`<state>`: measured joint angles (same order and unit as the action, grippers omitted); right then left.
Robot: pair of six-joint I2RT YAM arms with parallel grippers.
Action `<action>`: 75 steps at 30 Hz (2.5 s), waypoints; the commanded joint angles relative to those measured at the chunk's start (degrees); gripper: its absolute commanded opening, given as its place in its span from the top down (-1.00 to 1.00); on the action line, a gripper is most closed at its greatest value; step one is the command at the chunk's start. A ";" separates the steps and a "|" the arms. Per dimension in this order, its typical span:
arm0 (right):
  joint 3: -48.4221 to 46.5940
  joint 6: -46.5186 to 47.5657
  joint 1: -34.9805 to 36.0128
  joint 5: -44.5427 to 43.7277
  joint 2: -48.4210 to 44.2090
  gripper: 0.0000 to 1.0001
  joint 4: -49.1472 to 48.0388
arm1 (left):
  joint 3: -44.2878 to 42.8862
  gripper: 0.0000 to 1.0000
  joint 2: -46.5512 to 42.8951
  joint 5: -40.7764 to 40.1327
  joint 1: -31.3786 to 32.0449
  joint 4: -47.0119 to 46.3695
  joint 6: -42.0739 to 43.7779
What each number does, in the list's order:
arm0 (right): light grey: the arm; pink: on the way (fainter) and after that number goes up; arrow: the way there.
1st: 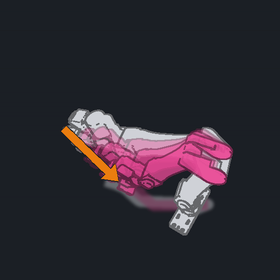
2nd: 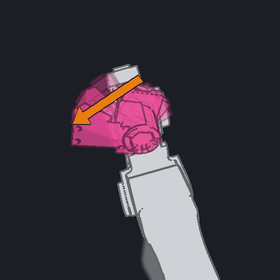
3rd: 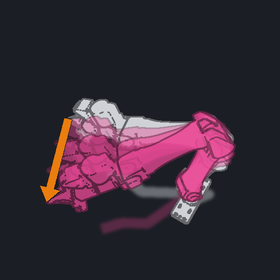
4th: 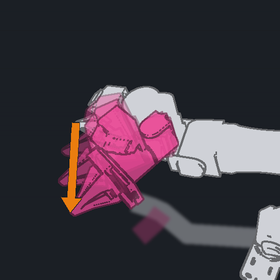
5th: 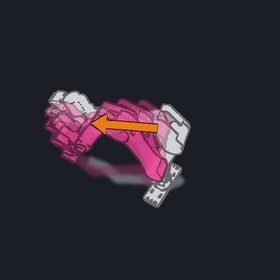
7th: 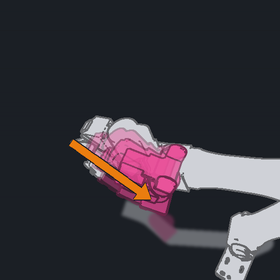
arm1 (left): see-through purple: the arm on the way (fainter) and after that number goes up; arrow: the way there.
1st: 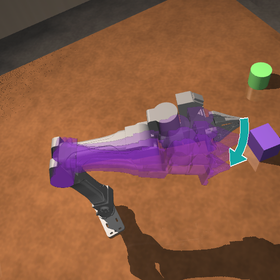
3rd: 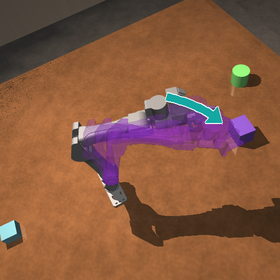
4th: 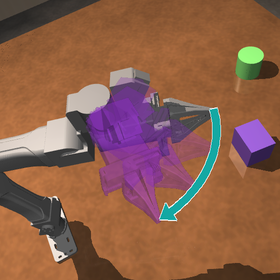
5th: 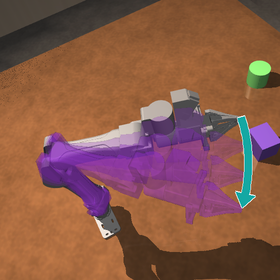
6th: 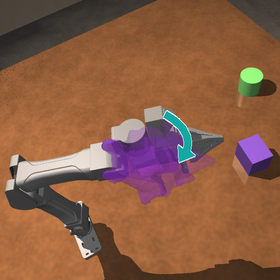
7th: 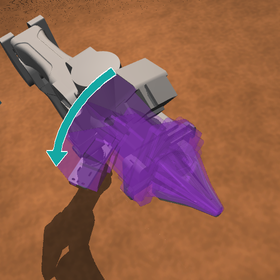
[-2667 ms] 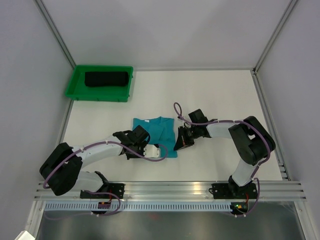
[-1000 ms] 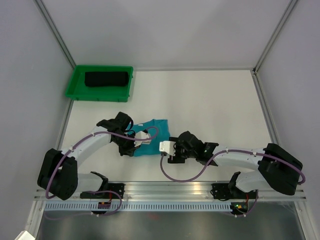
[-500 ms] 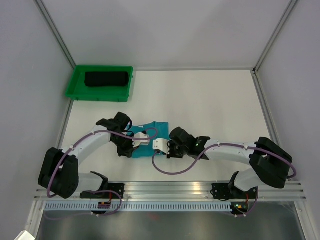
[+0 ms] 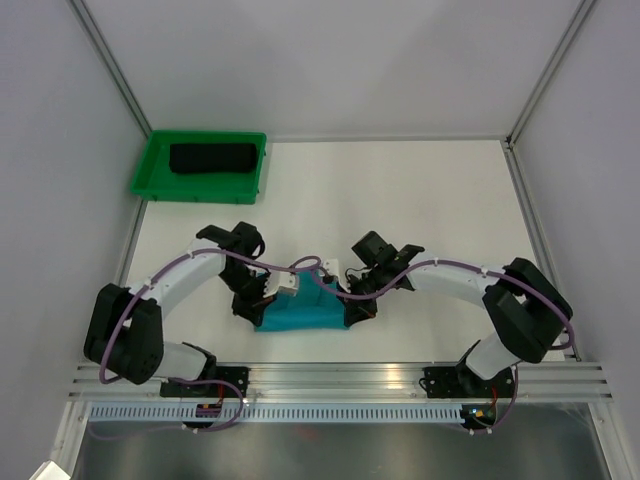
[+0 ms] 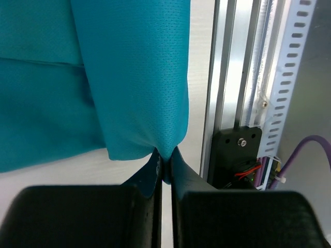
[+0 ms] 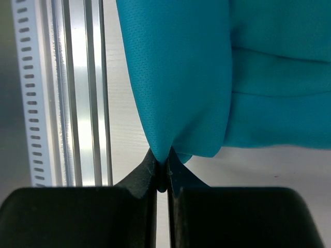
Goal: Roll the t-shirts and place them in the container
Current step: Roll the tshirt
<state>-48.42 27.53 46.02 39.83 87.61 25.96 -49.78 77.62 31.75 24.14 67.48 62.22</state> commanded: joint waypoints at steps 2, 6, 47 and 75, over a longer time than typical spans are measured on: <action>-1.85 -4.65 -2.95 11.32 4.31 0.99 1.48 | -4.62 0.82 4.80 5.08 -1.81 2.75 1.69; -2.20 -10.64 -5.49 11.84 6.16 0.99 -3.62 | -5.94 0.19 9.12 5.26 -4.71 -0.06 -1.30; -8.35 -10.57 -6.38 11.66 11.53 0.99 4.80 | -0.50 0.95 -0.63 3.41 -4.98 -1.76 -9.13; 0.43 -32.53 -12.80 10.79 9.33 -0.05 -23.04 | -2.61 0.95 13.52 8.51 -12.10 -3.67 -6.05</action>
<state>-48.99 -2.42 33.04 50.28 99.13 10.41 -52.12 90.78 38.11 12.56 65.01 53.39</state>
